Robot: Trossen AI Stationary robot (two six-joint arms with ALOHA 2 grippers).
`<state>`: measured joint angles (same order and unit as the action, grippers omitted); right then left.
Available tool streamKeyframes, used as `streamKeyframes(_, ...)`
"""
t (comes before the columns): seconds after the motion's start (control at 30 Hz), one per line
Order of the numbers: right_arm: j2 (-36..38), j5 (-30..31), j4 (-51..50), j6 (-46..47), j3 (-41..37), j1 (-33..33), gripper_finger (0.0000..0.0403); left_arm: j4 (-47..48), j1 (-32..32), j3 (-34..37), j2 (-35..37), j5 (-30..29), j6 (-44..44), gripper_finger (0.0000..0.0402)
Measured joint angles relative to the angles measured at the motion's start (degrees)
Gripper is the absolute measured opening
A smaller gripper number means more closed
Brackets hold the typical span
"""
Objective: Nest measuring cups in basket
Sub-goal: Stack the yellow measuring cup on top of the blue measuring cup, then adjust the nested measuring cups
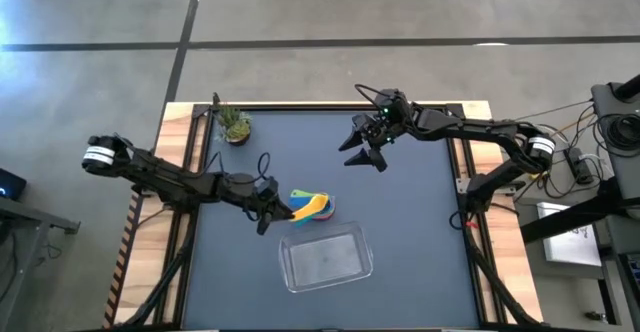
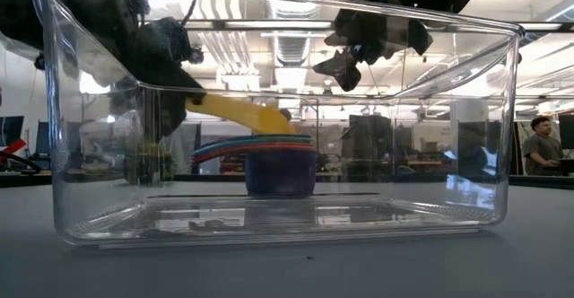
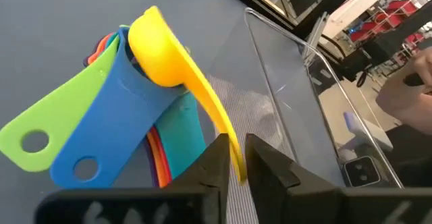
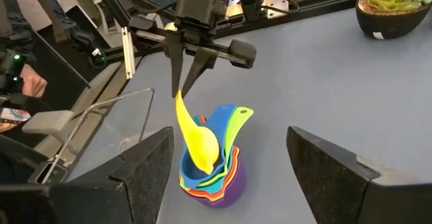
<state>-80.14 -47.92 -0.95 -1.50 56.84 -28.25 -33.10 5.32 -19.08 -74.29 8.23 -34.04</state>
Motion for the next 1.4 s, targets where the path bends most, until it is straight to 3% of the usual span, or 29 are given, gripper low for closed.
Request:
streamKeyframes(0.27,0.0,0.0,0.0,0.0,0.0,0.0,0.0274,5.6,-0.3,-2.5,0.2,0.5,1.8,0.0111)
streamKeyframes(0.47,0.0,0.0,0.0,0.0,0.0,0.0,0.0278,17.2,-1.0,-8.1,0.3,0.0,7.5,0.0164)
streamKeyframes(0.57,0.0,0.0,0.0,0.0,0.0,0.0,0.0276,26.8,-0.9,-13.0,0.3,-3.6,14.1,0.0177)
streamKeyframes(0.7,0.0,0.0,-0.1,0.2,0.0,0.1,0.0272,40.9,-0.9,-19.8,0.3,-13.0,21.8,0.018)
streamKeyframes(0.83,0.0,0.0,-0.7,0.5,0.0,0.7,0.0266,45.0,-1.7,-22.6,0.3,-21.2,26.1,0.0178)
streamKeyframes(1.13,0.0,0.0,-1.8,0.0,0.0,2.5,0.0252,44.8,-9.1,-20.5,-0.5,-24.1,24.5,0.0134)
streamKeyframes(1.4,0.0,0.1,-1.8,-1.2,0.0,2.8,0.0251,43.6,-9.5,-22.7,-7.9,-22.6,26.3,0.0117)
